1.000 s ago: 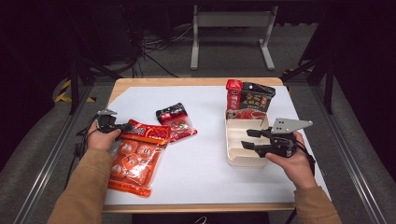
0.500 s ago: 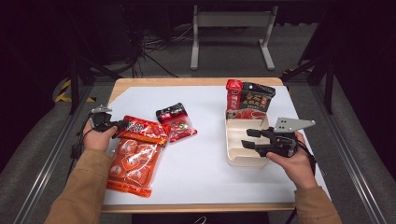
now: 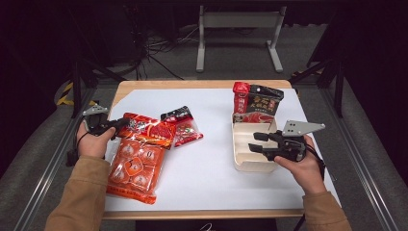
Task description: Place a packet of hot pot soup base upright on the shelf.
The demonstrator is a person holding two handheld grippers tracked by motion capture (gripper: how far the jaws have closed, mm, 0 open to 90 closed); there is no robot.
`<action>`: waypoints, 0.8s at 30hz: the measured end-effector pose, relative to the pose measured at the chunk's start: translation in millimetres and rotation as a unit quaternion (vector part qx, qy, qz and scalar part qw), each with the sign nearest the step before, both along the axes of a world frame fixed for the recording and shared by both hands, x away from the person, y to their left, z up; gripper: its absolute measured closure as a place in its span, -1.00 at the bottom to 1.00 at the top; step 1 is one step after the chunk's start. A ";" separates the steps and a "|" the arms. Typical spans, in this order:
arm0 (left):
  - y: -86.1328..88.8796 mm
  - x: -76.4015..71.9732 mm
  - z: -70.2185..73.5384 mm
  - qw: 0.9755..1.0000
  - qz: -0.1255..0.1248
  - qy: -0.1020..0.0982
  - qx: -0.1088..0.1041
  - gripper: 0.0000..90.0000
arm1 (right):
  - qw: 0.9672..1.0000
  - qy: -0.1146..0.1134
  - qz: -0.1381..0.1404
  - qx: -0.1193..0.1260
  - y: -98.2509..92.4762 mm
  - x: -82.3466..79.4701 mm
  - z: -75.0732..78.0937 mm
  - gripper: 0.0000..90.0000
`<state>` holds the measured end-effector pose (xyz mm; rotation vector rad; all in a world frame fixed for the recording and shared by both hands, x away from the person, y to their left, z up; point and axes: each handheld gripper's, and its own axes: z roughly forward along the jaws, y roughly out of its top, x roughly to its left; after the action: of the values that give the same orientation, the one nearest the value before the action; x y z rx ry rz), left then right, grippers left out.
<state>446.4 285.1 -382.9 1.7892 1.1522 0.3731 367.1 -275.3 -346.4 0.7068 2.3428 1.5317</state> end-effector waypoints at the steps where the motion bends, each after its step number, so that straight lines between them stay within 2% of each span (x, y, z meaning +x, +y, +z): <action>1: 0.2 -2.0 3.3 1.000 -0.001 -0.003 -0.007 1.00 | 1.000 0.000 0.000 0.000 0.1 -0.1 0.3 0.16; 5: -0.1 -8.7 13.8 1.000 -0.008 -0.014 -0.014 1.00 | 1.000 -0.002 -0.002 0.001 -0.6 -0.4 1.1 0.16; 9: -4.9 -17.7 24.2 0.999 -0.013 -0.036 0.005 1.00 | 1.000 -0.003 -0.004 0.003 -1.5 -0.9 1.8 0.16; 13: -4.8 -28.5 33.1 0.998 -0.018 -0.056 -0.012 1.00 | 1.000 -0.007 -0.006 0.003 -1.7 -1.6 2.5 0.19; 17: -3.7 -34.4 39.0 0.998 -0.020 -0.060 -0.012 1.00 | 1.000 -0.017 -0.013 0.004 -2.8 -2.7 4.0 0.25; 24: -0.8 -46.4 49.7 0.997 -0.026 -0.070 -0.029 1.00 | 1.000 -0.023 -0.016 0.005 -1.6 -4.5 5.4 0.28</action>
<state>400.0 284.3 -333.2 1.7112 1.0068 0.4219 362.6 -276.9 -341.0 0.7001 2.2811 1.5312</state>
